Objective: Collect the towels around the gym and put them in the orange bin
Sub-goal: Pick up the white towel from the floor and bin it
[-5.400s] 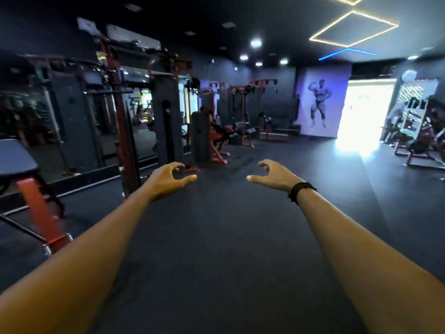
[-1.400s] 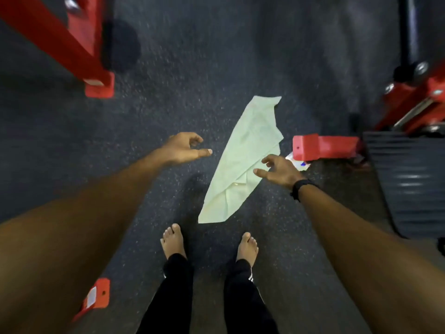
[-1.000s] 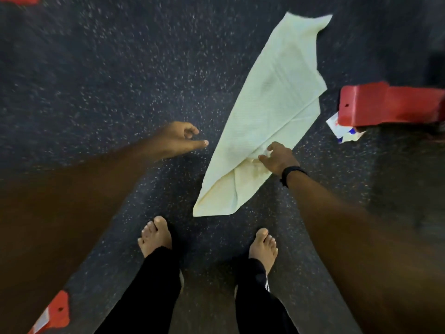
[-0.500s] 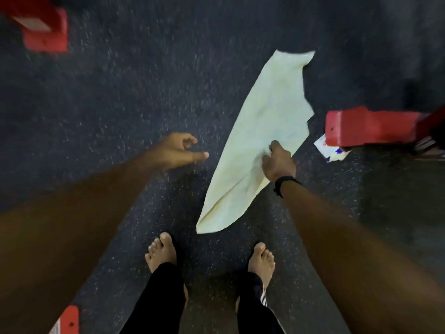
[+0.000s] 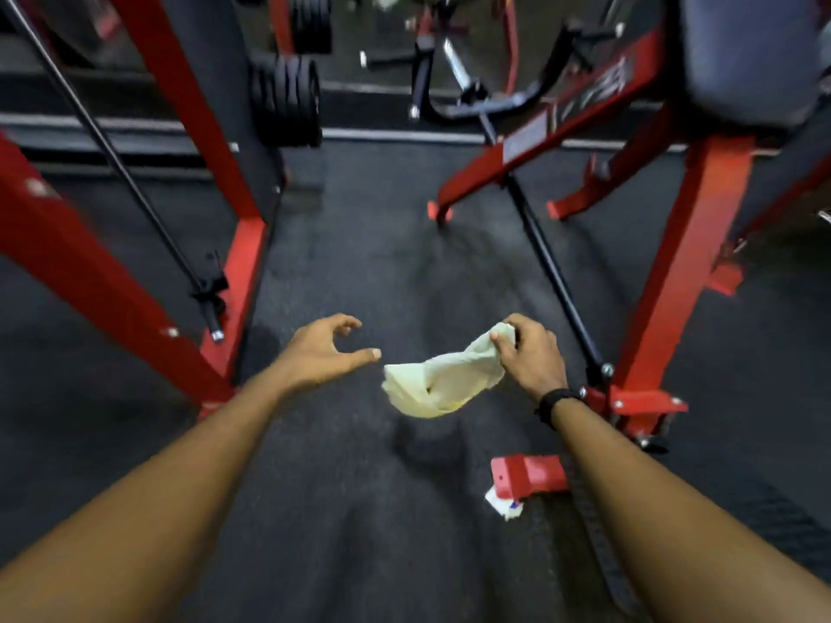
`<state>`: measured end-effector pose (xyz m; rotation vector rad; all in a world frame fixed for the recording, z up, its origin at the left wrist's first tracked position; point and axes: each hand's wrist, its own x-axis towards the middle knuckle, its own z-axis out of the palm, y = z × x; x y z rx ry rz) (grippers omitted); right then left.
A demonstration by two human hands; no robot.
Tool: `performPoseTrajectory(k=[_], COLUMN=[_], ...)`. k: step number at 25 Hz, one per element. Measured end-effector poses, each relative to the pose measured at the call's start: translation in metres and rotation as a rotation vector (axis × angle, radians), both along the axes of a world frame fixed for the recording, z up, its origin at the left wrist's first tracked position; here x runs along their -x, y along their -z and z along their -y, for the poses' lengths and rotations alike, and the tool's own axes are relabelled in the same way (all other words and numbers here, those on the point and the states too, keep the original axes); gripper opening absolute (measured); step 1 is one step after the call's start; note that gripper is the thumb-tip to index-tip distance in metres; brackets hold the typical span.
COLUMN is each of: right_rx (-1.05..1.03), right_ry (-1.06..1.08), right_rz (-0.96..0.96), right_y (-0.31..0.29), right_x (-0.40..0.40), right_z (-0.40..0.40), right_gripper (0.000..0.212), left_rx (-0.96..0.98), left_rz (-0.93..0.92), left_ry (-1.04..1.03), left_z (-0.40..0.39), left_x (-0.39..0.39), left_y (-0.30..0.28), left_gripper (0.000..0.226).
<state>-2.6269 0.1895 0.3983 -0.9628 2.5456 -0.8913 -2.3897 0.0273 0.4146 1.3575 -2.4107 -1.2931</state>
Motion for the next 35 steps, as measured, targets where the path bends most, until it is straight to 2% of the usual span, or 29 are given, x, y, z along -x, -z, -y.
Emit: performPoseTrajectory(k=[3, 8, 11, 14, 19, 26, 30, 33, 35], right_rx=[0.112, 0.234, 0.3, 0.336, 0.357, 0.303, 0.255, 0.227, 0.187], right_ry=[-0.042, -0.11, -0.12, -0.053, 0.068, 0.27, 0.424, 0.57, 0.656], right_rz=[-0.059, -0.249, -0.353, -0.416, -0.476, -0.529, -0.526, -0.529, -0.534], right_y=[-0.13, -0.316, -0.404, -0.464, -0.509, -0.525, -0.526, -0.529, -0.527], right_x=[0.007, 0.024, 0.028, 0.024, 0.012, -0.049, -0.102, -0.148, -0.179], right_z=[-0.008, -0.037, -0.066, -0.104, -0.184, -0.316, -0.41, -0.494, -0.552], right_gripper=[0.012, 0.011, 0.015, 0.032, 0.02, 0.021, 0.019, 0.026, 0.027], left_rx=[0.125, 0.307, 0.402, 0.472, 0.503, 0.47, 0.395, 0.33, 0.281], left_rz=[-0.091, -0.245, -0.314, -0.336, -0.421, -0.509, -0.528, -0.542, -0.544], left_ry=[-0.014, -0.022, -0.01, 0.004, 0.085, 0.314, 0.51, 0.668, 0.772], left_z=[-0.011, -0.048, -0.076, -0.095, -0.126, -0.194, -0.262, -0.336, -0.393], left_x=[0.005, -0.001, -0.011, -0.022, -0.028, -0.022, -0.015, -0.008, -0.005], left_y=[-0.128, -0.304, -0.374, -0.423, -0.475, -0.493, -0.486, -0.484, -0.478], left_gripper=[0.058, 0.06, 0.057, 0.06, 0.072, 0.062, 0.069, 0.09, 0.093])
